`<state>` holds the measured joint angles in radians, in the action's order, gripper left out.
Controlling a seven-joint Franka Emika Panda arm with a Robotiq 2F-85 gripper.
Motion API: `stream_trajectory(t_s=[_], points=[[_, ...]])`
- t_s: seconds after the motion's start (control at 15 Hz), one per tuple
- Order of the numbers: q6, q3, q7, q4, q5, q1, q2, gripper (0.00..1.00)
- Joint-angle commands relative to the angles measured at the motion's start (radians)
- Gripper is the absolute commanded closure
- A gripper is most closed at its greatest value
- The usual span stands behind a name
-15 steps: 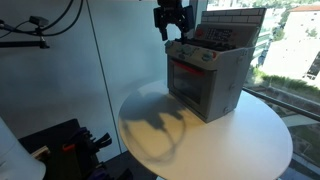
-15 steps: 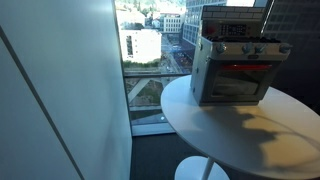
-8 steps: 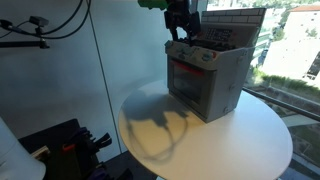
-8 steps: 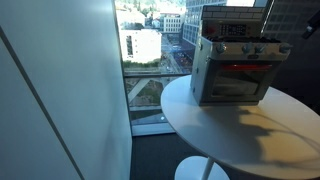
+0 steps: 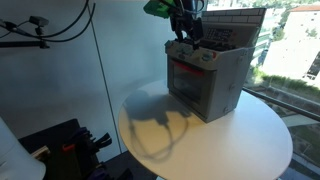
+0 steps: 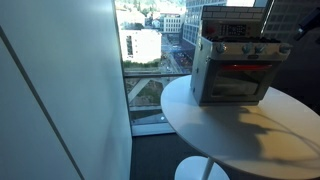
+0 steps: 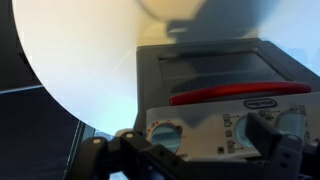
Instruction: Turn the right knob anticlockwise
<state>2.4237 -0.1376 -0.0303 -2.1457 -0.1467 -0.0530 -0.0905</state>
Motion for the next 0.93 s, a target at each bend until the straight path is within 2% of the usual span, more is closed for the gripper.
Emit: stream_trajectory(t_s=[0.0, 0.27, 0.87], points=[[-0.002, 0.013, -0.001, 0.002, -0.001, -0.013, 0.001, 0.00], [-0.004, 0.009, -0.001, 0.005, -0.033, -0.014, 0.004, 0.00], [0.084, 0.001, 0.020, -0.011, -0.283, -0.019, 0.003, 0.00]])
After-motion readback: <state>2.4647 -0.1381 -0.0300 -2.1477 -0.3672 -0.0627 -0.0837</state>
